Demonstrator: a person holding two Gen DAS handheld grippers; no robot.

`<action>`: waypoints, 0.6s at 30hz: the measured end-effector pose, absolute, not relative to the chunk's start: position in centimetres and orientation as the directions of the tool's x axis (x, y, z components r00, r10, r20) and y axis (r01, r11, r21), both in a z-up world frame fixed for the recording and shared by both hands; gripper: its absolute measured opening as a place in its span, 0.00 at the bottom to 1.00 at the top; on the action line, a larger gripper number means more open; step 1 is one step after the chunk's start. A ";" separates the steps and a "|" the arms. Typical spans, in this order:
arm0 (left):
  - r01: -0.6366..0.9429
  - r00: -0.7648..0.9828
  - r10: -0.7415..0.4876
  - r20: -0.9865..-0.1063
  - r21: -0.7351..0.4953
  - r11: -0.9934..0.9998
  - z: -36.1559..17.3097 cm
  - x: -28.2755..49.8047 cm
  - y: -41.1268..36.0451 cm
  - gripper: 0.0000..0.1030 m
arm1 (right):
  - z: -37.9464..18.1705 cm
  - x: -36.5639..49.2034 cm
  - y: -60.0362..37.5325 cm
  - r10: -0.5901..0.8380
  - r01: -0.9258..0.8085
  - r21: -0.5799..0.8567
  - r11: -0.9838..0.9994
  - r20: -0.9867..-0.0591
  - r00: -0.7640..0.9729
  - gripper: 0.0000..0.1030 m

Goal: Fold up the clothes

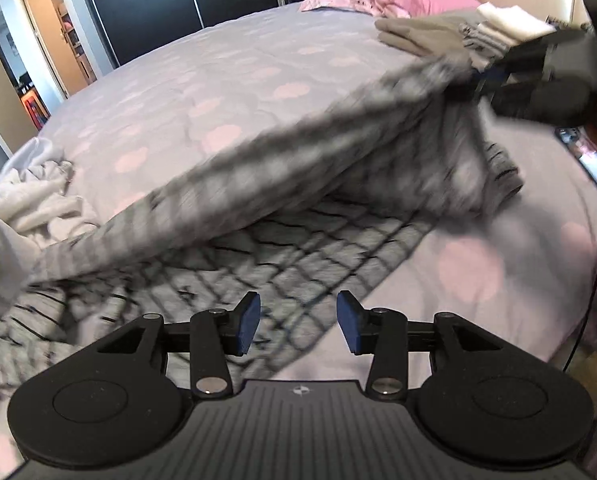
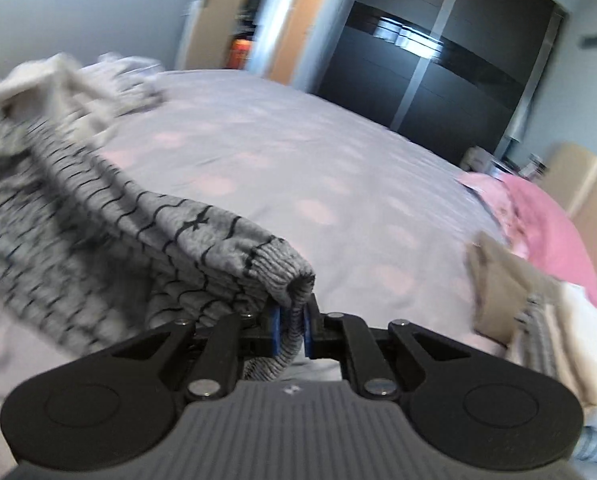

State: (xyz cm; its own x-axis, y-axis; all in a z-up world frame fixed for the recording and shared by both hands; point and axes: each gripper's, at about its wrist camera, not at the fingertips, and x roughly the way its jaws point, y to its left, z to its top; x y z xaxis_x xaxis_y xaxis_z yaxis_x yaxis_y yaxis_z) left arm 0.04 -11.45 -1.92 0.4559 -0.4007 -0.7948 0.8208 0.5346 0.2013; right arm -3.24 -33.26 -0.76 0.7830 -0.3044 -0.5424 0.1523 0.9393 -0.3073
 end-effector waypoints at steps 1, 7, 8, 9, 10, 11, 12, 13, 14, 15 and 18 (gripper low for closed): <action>0.820 0.465 -0.388 -0.796 0.222 0.527 -1.8 0.5 -11.2 0.39 | -0.2 -3.1 -34.3 -0.329 0.183 -0.308 0.934 -0.536 0.778 0.11; 0.793 0.528 -0.311 -0.790 0.329 0.512 -1.0 4.1 -9.9 0.39 | 2.6 -1.9 -41.3 -0.462 0.339 -0.318 0.885 -0.526 0.714 0.11; 0.788 0.534 -0.300 -0.790 0.336 0.517 -0.8 4.8 -9.7 0.39 | 2.7 -1.7 -42.5 -0.487 0.365 -0.323 0.873 -0.530 0.695 0.11; 0.782 0.540 -0.290 -0.790 0.342 0.521 -0.7 5.6 -9.5 0.39 | 2.8 -1.5 -43.9 -0.512 0.396 -0.325 0.859 -0.538 0.669 0.11; 0.776 0.543 -0.281 -0.791 0.346 0.527 -0.8 6.5 -9.3 0.39 | 2.8 -1.3 -45.2 -0.538 0.425 -0.329 0.843 -0.547 0.642 0.11; 0.770 0.548 -0.271 -0.791 0.349 0.534 -0.8 7.4 -9.2 0.40 | 2.6 -1.0 -46.3 -0.563 0.450 -0.339 0.826 -0.551 0.616 0.11; 0.760 0.554 -0.262 -0.790 0.352 0.546 -0.8 8.3 -9.0 0.41 | 2.2 -0.7 -47.3 -0.589 0.477 -0.351 0.806 -0.558 0.585 0.11; 0.750 0.558 -0.254 -0.790 0.349 0.562 -0.8 9.2 -8.9 0.42 | 1.7 -0.5 -48.3 -0.612 0.501 -0.361 0.787 -0.564 0.555 0.11; 0.738 0.560 -0.248 -0.791 0.339 0.583 -0.9 10.2 -8.6 0.44 | 1.2 -0.3 -49.0 -0.623 0.517 -0.363 0.775 -0.575 0.530 0.11; 0.725 0.557 -0.247 -0.793 0.319 0.610 -1.0 11.3 -8.4 0.47 | 0.7 0.2 -49.6 -0.624 0.524 -0.361 0.771 -0.591 0.511 0.11; 0.707 0.525 -0.275 -0.805 0.233 0.668 -1.1 14.2 -7.9 0.53 | -0.8 0.4 -50.9 -0.604 0.529 -0.340 0.777 -0.639 0.476 0.11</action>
